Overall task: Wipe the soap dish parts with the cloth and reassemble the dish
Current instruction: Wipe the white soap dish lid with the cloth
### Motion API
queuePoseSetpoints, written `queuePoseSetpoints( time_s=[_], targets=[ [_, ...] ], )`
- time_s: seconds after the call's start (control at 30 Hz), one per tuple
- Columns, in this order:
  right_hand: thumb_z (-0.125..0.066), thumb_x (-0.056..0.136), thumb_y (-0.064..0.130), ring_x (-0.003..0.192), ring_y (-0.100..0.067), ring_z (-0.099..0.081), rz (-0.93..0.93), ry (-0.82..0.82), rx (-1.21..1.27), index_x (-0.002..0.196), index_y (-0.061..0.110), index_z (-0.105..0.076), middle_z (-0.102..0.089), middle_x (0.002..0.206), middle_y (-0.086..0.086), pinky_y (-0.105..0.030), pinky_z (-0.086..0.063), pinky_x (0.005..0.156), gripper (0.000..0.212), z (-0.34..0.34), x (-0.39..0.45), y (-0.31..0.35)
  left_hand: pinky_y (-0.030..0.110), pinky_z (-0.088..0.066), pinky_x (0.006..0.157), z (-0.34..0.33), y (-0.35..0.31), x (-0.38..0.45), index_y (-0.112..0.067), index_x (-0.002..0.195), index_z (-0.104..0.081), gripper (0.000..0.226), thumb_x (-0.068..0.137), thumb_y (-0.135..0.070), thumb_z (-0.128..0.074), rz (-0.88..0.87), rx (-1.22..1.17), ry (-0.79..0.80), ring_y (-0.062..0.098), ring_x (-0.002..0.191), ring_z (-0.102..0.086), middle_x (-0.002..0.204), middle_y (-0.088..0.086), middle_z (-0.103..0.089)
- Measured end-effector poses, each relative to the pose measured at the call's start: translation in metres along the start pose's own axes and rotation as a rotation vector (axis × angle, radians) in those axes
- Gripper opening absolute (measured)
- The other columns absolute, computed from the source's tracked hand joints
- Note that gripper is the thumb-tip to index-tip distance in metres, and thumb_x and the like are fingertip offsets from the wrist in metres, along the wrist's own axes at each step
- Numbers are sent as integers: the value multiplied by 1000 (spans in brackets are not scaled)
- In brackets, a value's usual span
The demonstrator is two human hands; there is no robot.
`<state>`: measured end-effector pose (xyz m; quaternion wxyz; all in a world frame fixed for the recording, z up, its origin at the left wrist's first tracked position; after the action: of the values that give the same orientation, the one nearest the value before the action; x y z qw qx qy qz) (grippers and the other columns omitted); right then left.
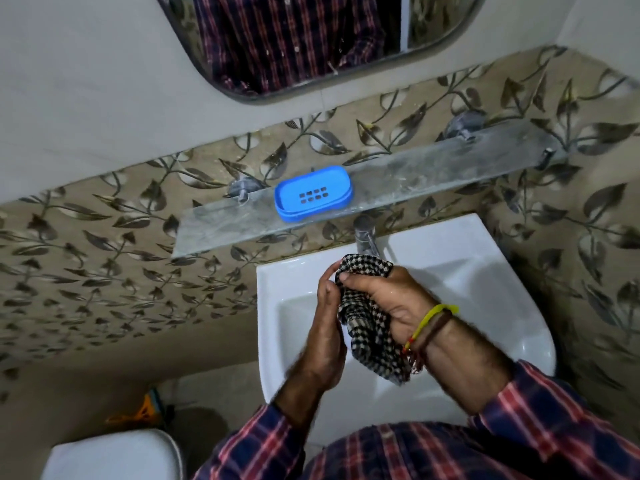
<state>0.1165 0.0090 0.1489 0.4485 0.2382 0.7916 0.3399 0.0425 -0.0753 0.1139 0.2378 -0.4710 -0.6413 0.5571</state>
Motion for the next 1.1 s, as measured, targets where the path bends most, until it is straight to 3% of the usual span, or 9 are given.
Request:
queuePoseSetpoints(
  time_s=[0.1, 0.17, 0.23, 0.33, 0.47, 0.63, 0.73, 0.97, 1.1],
  targets=[
    [-80, 73, -2, 91, -39, -73, -75, 75, 80, 108, -2, -71, -74, 100, -24, -52, -57, 89, 36, -3, -2, -3, 55, -31, 118, 0, 0, 3, -11, 148, -40, 69, 96, -56, -46, 9, -11, -15, 35, 140, -45, 147, 20, -51],
    [-75, 77, -6, 86, -34, -73, -57, 124, 94, 109, -2, -70, -75, 99, -22, -44, -60, 80, 33, -4, -3, -5, 56, -29, 119, 1, -5, 8, -9, 148, -40, 76, 93, -59, -56, 22, -34, -17, 37, 140, -44, 148, 23, -49],
    [-69, 81, -10, 69, -23, -72, -1, 150, 55, 106, 0, -71, -75, 81, -12, -32, -58, 62, 27, -6, -9, -3, 51, -37, 114, 5, -9, 14, -11, 143, -46, 66, 94, -54, -55, 22, -94, -12, 33, 134, -51, 142, 18, -55],
    [-70, 80, -9, 68, -23, -70, 83, 85, -5, 99, 3, -74, -74, 74, -8, -36, -58, 67, 22, -4, -11, -1, 45, -45, 107, 1, -11, 17, -13, 135, -50, 47, 102, -44, -41, 7, -146, -2, 28, 123, -57, 129, 13, -61],
    [-74, 78, -5, 69, -28, -73, 97, -16, 43, 90, 3, -76, -75, 80, -16, -39, -57, 69, 15, -1, -7, 3, 58, -23, 121, -7, -10, 15, -2, 148, -38, 79, 94, -58, -56, 58, -118, -16, 41, 143, -38, 150, 28, -44],
    [-71, 81, -6, 79, -28, -73, 132, 20, -108, 98, 5, -75, -76, 86, -13, -38, -58, 73, 21, -3, -15, 3, 46, -44, 109, 3, -5, 27, -10, 136, -49, 50, 103, -47, -41, 46, -163, 19, 37, 128, -51, 135, 23, -54],
    [-73, 80, -4, 80, -28, -74, 152, -36, -123, 99, 5, -75, -77, 88, -14, -37, -60, 73, 21, -1, -13, 5, 53, -33, 118, -1, -5, 24, -4, 145, -41, 78, 93, -61, -54, 85, -135, 18, 39, 138, -45, 147, 25, -48],
    [-73, 79, -3, 79, -31, -74, 122, -36, -244, 91, 7, -75, -77, 83, -12, -46, -61, 77, 16, -7, -11, 7, 49, -43, 109, 4, -5, 32, -11, 134, -49, 52, 104, -49, -32, 28, -62, 28, 38, 126, -52, 133, 24, -55],
    [-71, 83, -6, 62, -23, -69, 136, 59, -314, 79, 11, -73, -72, 66, -5, -39, -60, 59, 17, -8, -18, 9, 53, -43, 106, 7, -10, 35, -15, 132, -50, 46, 105, -45, -29, 9, -112, 82, 38, 119, -54, 127, 28, -57]
  ],
)
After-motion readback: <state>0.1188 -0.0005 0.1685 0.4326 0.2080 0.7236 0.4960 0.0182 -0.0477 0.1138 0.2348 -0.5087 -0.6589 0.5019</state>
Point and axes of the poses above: each hand's wrist, its own x-axis towards the middle knuckle, its own z-axis out of the back of the hand, y = z × x, the point moved 2 cm from there along x, towards the middle knuckle
